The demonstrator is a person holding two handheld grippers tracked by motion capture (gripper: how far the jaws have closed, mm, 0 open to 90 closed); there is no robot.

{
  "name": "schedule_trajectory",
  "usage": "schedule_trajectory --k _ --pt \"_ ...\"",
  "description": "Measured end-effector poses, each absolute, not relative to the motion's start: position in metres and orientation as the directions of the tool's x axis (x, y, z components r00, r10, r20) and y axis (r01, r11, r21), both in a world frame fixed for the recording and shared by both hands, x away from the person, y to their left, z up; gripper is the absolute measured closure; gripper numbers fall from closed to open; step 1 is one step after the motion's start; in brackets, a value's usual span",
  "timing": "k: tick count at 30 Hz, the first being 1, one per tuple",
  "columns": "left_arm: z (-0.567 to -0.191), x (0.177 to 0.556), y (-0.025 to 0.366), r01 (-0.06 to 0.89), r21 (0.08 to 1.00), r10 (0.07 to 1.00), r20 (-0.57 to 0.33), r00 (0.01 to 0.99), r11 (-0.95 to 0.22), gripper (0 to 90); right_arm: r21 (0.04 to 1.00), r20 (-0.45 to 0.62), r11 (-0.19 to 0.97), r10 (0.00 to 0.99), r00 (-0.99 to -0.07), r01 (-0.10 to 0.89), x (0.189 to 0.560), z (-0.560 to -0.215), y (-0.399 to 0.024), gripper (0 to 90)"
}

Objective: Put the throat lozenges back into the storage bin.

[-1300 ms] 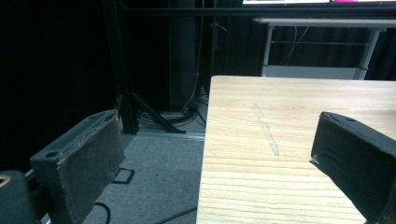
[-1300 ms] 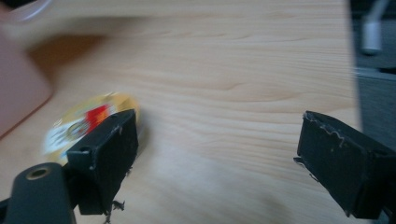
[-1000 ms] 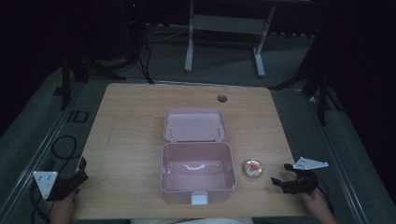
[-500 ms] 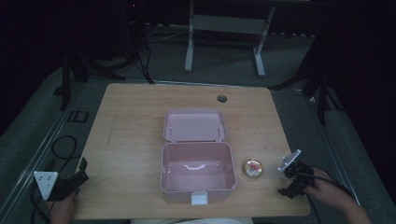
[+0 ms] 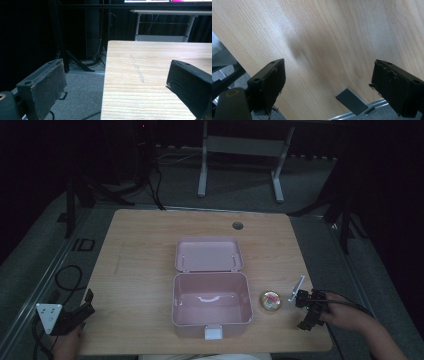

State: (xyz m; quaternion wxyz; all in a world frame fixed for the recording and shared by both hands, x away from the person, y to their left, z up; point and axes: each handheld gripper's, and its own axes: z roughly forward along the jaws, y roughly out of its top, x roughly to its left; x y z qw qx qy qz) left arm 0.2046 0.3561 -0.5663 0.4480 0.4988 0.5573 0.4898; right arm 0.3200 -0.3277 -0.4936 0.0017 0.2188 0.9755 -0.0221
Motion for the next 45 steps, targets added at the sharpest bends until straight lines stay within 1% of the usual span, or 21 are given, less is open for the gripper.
schedule_trajectory --k 7,11,14,17,23,32,39,40,45 --pt "-0.566 0.204 0.356 0.113 0.993 0.995 -0.008 -0.104 0.02 2.6 -0.047 -0.007 0.903 0.427 -0.904 0.427 0.325 -0.489 -0.324 11.7" --pt "-0.567 0.204 0.356 0.113 0.993 0.994 -0.006 -0.106 0.018 2.6 -0.029 -0.007 0.901 0.434 -0.901 0.434 0.331 -0.486 -0.319 11.7" --pt "-0.567 0.204 0.353 0.108 0.994 0.995 0.017 -0.097 -0.007 2.6 -0.024 -0.002 0.902 0.432 -0.902 0.432 0.335 -0.485 -0.315 11.7" --pt "-0.567 0.203 0.354 0.106 0.994 0.995 0.013 -0.097 -0.003 2.6 -0.029 -0.006 0.902 0.431 -0.902 0.431 0.339 -0.486 -0.311 11.8" --pt "-0.567 0.203 0.353 0.103 0.995 0.995 0.012 -0.098 -0.001 2.6 -0.036 -0.003 0.91 0.414 -0.91 0.414 0.35 -0.481 -0.294 11.8" --pt "-0.567 0.202 0.355 0.097 0.995 0.996 -0.003 -0.09 0.011 2.6 -0.018 0.006 0.931 0.366 -0.931 0.366 0.365 -0.477 -0.259 11.8" --pt "-0.567 0.202 0.355 0.098 0.995 0.996 -0.006 -0.087 0.015 2.6 -0.021 0.01 0.94 0.34 -0.94 0.34 0.369 -0.482 -0.244 11.8" --pt "-0.567 0.202 0.355 0.099 0.995 0.996 -0.007 -0.086 0.016 2.6 -0.028 -0.005 0.942 0.333 -0.943 0.333 0.37 -0.487 -0.24 11.8" --pt "-0.567 0.202 0.356 0.098 0.995 0.996 -0.009 -0.084 0.017 2.6 -0.042 0.002 0.945 0.324 -0.946 0.324 0.374 -0.497 -0.236 11.8"
